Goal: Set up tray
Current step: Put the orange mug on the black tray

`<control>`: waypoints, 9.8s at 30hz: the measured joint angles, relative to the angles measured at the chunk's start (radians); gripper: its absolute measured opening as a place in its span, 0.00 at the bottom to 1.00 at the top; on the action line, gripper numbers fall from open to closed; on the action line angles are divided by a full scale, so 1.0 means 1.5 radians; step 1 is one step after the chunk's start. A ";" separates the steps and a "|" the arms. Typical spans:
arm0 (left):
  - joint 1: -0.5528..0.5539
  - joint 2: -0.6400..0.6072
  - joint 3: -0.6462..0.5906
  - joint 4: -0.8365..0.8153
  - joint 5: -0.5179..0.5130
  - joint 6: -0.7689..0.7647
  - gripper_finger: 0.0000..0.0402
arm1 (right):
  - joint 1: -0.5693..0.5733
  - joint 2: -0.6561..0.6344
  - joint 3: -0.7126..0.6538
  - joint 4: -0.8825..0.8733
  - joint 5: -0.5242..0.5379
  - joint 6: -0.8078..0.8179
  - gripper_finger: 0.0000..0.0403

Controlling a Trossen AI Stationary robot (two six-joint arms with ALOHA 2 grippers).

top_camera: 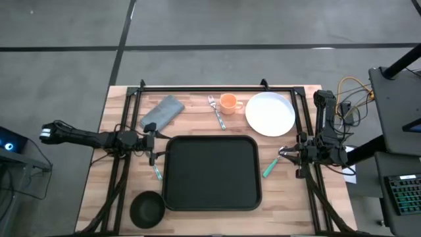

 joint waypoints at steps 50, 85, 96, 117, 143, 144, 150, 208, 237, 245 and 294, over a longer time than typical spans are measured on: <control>0.000 0.001 0.000 0.010 -0.016 -0.445 0.65 | 0.000 0.000 0.000 0.000 -0.006 0.208 0.20; 0.000 0.000 0.066 0.026 -0.078 -0.364 0.65 | -0.013 0.000 0.265 0.307 0.065 -0.317 0.37; 0.000 0.001 0.088 0.026 -0.104 -0.339 0.65 | -0.053 0.057 0.468 0.305 0.065 -0.448 0.37; 0.000 0.001 0.086 0.026 -0.121 -0.344 0.65 | -0.368 0.451 0.725 0.236 0.065 -0.467 0.37; 0.000 0.136 0.084 0.026 -0.120 -0.427 0.65 | -0.917 0.876 0.751 -0.169 -0.317 0.295 0.37; 0.000 0.143 0.084 0.026 -0.120 -0.427 0.65 | -0.952 0.896 0.779 -0.248 -0.365 0.352 0.37; 0.000 0.173 0.084 0.040 -0.120 -0.421 0.65 | -1.097 1.027 0.903 -0.447 -0.410 0.415 0.37; 0.000 0.183 0.087 0.055 -0.135 -0.417 0.65 | -1.264 1.289 1.068 -0.561 -0.811 0.390 0.02; -0.001 0.358 0.322 -0.061 -0.218 -0.283 0.65 | -0.950 1.158 1.073 -0.524 -0.776 0.362 0.02; -0.001 0.488 0.415 -0.094 -0.308 -0.403 0.65 | -0.938 1.204 1.078 -0.499 -0.702 0.365 0.02; -0.110 0.498 0.485 -0.150 -0.221 0.380 0.65 | -0.960 1.280 1.166 -0.457 -0.906 0.182 0.02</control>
